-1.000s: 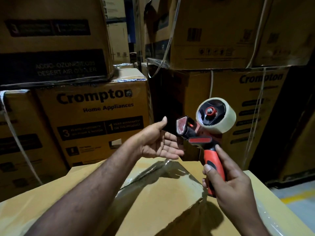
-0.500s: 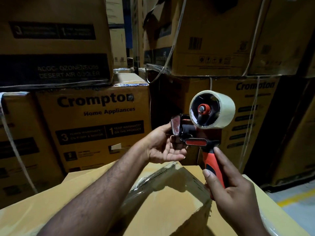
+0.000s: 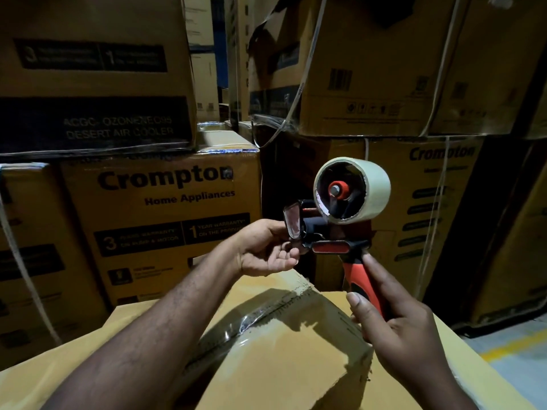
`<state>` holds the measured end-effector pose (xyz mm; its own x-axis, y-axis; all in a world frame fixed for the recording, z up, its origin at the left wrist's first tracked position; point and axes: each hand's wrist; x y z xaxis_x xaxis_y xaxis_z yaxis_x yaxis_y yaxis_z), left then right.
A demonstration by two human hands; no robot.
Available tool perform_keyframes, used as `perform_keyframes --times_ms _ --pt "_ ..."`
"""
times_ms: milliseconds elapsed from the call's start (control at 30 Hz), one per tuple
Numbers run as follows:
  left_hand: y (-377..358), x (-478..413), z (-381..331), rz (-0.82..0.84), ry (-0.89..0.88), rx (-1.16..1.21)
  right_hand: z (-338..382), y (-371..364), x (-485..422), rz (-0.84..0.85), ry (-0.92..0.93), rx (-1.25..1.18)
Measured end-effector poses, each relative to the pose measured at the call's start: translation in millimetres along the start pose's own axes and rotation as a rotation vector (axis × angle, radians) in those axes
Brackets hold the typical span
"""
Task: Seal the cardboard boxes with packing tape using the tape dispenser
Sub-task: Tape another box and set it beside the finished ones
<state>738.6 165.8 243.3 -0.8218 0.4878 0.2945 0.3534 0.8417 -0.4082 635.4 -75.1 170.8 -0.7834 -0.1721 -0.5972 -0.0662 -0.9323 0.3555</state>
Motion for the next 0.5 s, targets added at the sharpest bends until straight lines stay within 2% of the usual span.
perform_keyframes --times_ms 67,200,400,500 --pt "4.9 -3.0 1.2 0.061 -0.016 0.071 -2.5 -1.6 -4.0 -0.012 -0.006 -0.02" --pt "12.6 -9.7 2.1 0.0 -0.03 0.123 -7.1 -8.6 -12.9 -0.008 -0.005 -0.017" --pt "17.0 -14.6 11.0 -0.011 -0.111 0.337 -12.6 -26.3 -26.3 0.014 -0.017 -0.067" --pt "34.2 -10.4 8.5 -0.058 -0.076 0.244 -16.9 -26.5 -31.4 0.036 -0.003 -0.056"
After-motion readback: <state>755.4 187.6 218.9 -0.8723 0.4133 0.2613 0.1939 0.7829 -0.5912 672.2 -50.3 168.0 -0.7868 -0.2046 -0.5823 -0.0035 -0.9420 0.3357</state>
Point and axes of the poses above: each hand's wrist, its own x-axis away from the middle knuckle, its own y-axis out of the back of the hand, z = x × y, and after that the axes turned 4 degrees about z, right-handed
